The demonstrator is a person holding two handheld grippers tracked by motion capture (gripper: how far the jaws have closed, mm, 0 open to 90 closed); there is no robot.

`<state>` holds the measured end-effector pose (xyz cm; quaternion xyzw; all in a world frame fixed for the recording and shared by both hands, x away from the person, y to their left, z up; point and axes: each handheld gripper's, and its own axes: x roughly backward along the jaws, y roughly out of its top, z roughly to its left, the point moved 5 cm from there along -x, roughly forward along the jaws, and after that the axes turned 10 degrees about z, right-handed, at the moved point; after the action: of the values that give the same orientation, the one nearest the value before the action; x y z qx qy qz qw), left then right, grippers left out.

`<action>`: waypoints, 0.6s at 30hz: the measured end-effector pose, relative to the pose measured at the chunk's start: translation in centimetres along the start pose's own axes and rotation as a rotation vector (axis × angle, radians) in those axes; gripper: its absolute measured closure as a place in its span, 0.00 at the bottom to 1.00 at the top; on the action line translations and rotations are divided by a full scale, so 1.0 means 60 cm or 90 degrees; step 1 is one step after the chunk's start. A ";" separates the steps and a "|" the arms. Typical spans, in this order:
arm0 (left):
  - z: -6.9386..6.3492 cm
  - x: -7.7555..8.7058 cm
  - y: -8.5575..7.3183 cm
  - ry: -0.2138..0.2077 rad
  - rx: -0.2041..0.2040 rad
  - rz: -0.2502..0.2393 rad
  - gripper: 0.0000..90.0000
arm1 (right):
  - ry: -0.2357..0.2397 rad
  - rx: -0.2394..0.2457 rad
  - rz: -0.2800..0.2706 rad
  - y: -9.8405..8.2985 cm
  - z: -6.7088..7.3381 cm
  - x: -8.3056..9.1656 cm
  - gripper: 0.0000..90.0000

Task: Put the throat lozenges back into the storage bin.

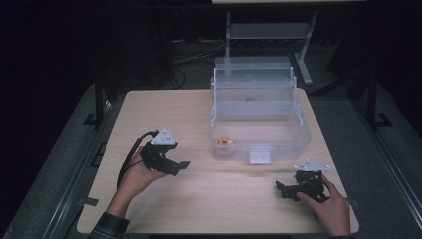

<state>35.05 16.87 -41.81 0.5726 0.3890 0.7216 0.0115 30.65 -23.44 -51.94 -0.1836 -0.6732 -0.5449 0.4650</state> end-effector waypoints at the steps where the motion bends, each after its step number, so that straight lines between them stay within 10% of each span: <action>1: -0.001 0.000 -0.004 0.002 0.001 -0.001 0.20 | 0.000 0.000 0.000 0.000 0.000 0.000 0.00; 18: -0.017 0.011 -0.089 0.038 0.043 -0.057 0.20 | 0.000 0.000 0.000 0.000 0.000 0.000 0.00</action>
<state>31.65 20.35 -44.36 0.5327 0.4384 0.7238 0.0131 30.65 -23.44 -51.94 -0.1834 -0.6732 -0.5449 0.4650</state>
